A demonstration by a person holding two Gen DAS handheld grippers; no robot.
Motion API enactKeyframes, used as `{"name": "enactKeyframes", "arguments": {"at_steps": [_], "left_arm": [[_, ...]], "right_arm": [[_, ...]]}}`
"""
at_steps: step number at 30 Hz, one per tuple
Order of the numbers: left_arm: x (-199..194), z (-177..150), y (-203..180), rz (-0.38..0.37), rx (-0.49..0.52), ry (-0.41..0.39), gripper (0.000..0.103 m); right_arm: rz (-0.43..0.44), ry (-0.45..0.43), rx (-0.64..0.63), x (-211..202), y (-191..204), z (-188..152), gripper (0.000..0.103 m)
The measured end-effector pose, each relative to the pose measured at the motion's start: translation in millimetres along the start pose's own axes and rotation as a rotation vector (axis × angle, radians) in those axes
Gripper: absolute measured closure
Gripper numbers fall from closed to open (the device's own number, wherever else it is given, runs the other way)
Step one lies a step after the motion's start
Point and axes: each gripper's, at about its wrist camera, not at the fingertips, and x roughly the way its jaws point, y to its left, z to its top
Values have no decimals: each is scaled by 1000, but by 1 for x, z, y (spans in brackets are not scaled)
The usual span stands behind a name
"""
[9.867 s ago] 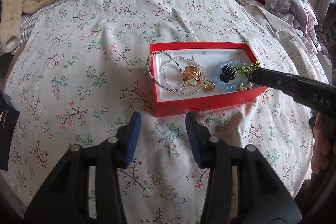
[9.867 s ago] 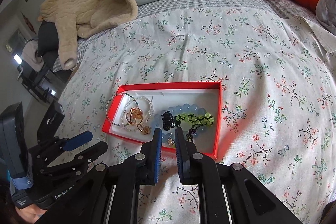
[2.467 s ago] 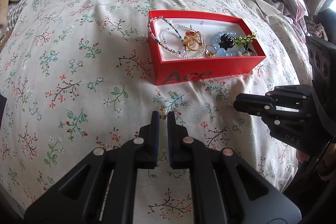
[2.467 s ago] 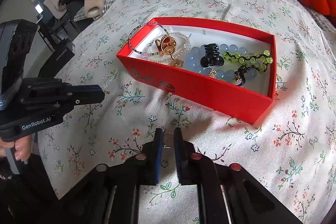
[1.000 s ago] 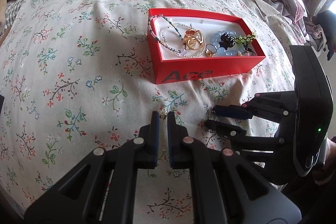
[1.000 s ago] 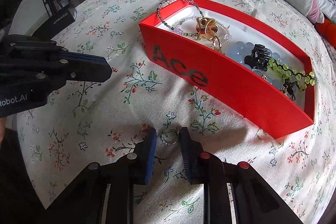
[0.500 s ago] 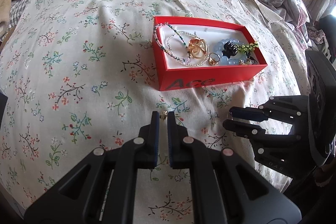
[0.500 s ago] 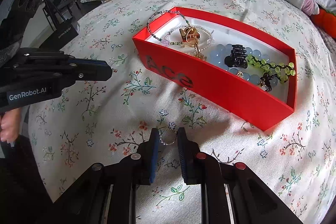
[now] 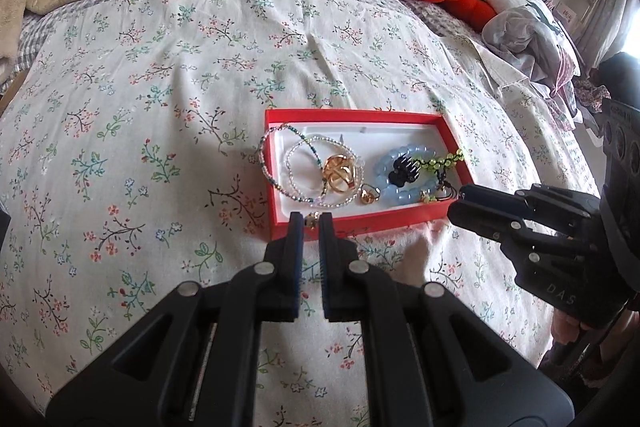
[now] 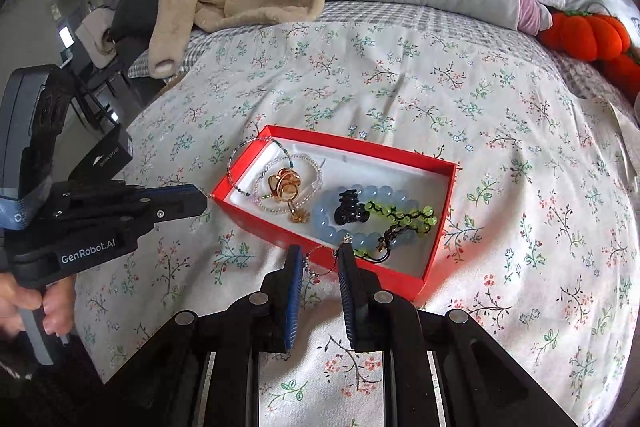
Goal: Organize jewelry
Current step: 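Lower the gold earring into the box with the left gripper while the right releases the silver ring inside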
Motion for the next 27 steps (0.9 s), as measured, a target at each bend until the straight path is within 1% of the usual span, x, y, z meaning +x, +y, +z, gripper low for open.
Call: {"name": "enactKeyframes", "arguments": {"at_steps": [2,5,10,12,14,19,20,22,27], "left_arm": [[6,5,-5,14,5,-15,94],[16,10,-13,59,43,-42,94],[29,12,-17,106,69,-47,94],[30,12,-19,113,74,-58,90],[29,13,-21,129,84,-66,72],[19,12,-27,130,110,-79,66],[17,11,-27,131,110,-79,61],[13,10,-26,141,109,-75,56],[8,3,-25,160,116,-61,52]], "right_arm": [[-17,-16,16,-2,-6,3,85],[-29,-23,52,-3,-16,5,85],[-41,-26,76,-5,-23,5,85],[-40,-28,80,-7,-25,5,85],[-44,-28,77,-6,-24,6,85],[-58,-29,76,-2,-22,8,85],[-62,-30,77,-1,-22,9,85],[-72,-30,80,1,-22,12,85],[-87,-45,80,5,-19,22,84]]}}
